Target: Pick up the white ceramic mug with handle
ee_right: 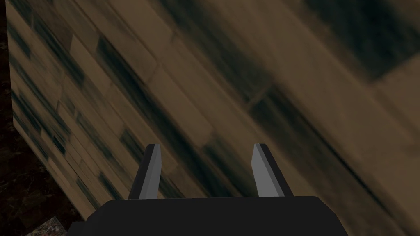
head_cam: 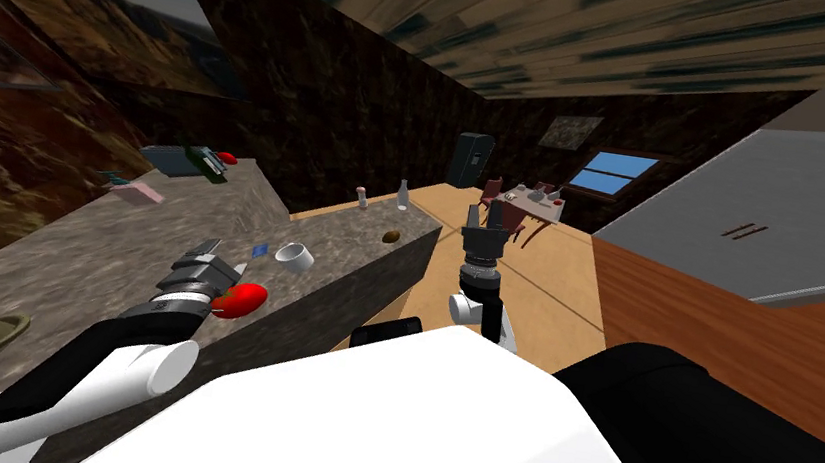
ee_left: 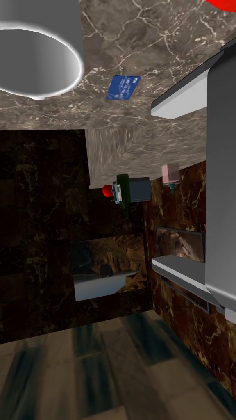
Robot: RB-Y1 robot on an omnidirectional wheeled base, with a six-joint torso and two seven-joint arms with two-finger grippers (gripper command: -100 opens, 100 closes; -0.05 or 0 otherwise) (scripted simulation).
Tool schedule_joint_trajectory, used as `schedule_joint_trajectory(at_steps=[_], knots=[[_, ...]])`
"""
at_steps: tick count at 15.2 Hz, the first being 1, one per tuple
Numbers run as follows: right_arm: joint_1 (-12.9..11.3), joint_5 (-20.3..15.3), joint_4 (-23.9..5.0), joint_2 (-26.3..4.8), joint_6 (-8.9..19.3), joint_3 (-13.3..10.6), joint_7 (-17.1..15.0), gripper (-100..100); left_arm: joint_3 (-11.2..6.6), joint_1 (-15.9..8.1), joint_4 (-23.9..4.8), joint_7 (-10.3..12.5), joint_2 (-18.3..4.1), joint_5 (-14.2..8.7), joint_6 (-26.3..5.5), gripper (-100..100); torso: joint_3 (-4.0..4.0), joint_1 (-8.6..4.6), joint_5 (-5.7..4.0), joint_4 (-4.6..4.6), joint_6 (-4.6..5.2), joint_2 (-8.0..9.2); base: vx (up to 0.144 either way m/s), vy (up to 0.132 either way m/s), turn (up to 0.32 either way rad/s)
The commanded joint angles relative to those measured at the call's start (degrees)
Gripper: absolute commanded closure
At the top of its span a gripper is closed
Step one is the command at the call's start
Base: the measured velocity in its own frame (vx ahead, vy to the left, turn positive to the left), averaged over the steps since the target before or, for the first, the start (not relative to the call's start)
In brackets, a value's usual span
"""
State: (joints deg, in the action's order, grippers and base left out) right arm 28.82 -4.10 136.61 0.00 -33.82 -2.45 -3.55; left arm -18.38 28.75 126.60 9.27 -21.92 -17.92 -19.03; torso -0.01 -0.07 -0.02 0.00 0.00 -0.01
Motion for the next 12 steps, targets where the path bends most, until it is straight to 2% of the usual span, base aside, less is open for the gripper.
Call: schedule_joint_trajectory(at_steps=[1,4,5,7,8,11,12], knots=[[0.0,0.0,0.0,0.0,0.0,0.0,0.0,0,-1.69,0.0,-1.1,0.9,-1.6,-1.9,-2.9,-100,0.0,0.0,0.0,0.0,0.0,0.0,0.008,-0.028,-0.161],[0.0,0.0,0.0,0.0,0.0,0.0,0.0,0,-1.69,0.0,-1.1,0.9,-1.6,-1.9,-5.5,-100,-0.01,-0.01,0.0,0.0,0.0,-0.01,0.009,-0.02,-0.092],[0.0,0.0,0.0,0.0,0.0,0.0,0.0,0,-3.14,-0.1,-1.8,1.6,-2.7,-3.4,-7.6,-100,0.0,0.01,0.0,0.0,-0.01,0.0,0.008,-0.024,-0.161],[0.0,0.0,0.0,0.0,0.0,0.0,0.0,0,-3.14,-0.1,-1.8,1.6,-2.7,-3.4,-9.7,-100,-0.01,-0.02,-0.01,0.0,0.03,-0.01,0.009,-0.02,-0.152],[0.0,0.0,0.0,0.0,0.0,0.0,0.0,0,-4.59,-0.1,-2.5,2.4,-3.9,-4.9,-11.0,-100,0.0,0.0,0.0,0.0,0.0,-0.01,0.009,-0.026,-0.162],[0.0,0.0,0.0,0.0,0.0,0.0,0.0,0,-4.59,-0.1,-2.5,2.4,-3.9,-4.9,-13.9,-100,0.0,-0.02,-0.01,0.0,0.0,-0.01,0.008,-0.019,-0.089],[0.0,0.0,0.0,0.0,0.0,0.0,0.0,0,-6.05,-0.2,-3.3,3.1,-5.1,-6.5,-15.4,-100,0.0,0.01,0.01,0.0,-0.02,0.0,0.009,-0.021,-0.139]])
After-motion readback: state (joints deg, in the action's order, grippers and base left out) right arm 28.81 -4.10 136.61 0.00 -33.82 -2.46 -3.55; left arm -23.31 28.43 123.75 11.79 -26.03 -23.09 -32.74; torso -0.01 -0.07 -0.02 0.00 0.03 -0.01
